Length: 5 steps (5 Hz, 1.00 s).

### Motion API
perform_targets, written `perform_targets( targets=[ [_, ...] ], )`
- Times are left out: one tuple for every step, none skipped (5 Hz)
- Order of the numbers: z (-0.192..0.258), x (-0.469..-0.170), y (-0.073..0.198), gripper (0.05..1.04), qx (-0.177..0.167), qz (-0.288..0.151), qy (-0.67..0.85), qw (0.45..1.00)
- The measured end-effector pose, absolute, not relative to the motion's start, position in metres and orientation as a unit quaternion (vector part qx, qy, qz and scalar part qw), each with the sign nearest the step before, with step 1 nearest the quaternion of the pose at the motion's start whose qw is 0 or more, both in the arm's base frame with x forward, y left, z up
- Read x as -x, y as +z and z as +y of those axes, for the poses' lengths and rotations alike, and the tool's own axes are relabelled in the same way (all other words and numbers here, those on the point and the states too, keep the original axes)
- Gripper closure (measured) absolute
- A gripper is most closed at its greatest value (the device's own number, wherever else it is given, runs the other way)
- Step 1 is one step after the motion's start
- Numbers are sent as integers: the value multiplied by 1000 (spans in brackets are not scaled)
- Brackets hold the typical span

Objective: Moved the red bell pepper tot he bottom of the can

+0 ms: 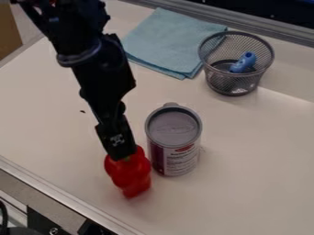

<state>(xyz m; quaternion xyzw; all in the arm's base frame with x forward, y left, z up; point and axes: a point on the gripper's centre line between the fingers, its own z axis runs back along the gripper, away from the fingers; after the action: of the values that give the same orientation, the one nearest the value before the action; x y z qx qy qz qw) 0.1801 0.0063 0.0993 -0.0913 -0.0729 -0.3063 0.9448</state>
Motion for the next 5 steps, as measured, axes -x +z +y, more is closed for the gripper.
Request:
perform_targets(
  targets=[
    [6, -183, 113, 83, 130, -57, -291, 946],
    [11, -193, 129, 83, 147, -77, -256, 952],
    [33, -235, 125, 83, 190, -54, -210, 958],
    [48, -259, 121, 83, 138, -120, -100, 978],
    [56, -297, 107, 83, 73, -165, 13, 984]
  ],
)
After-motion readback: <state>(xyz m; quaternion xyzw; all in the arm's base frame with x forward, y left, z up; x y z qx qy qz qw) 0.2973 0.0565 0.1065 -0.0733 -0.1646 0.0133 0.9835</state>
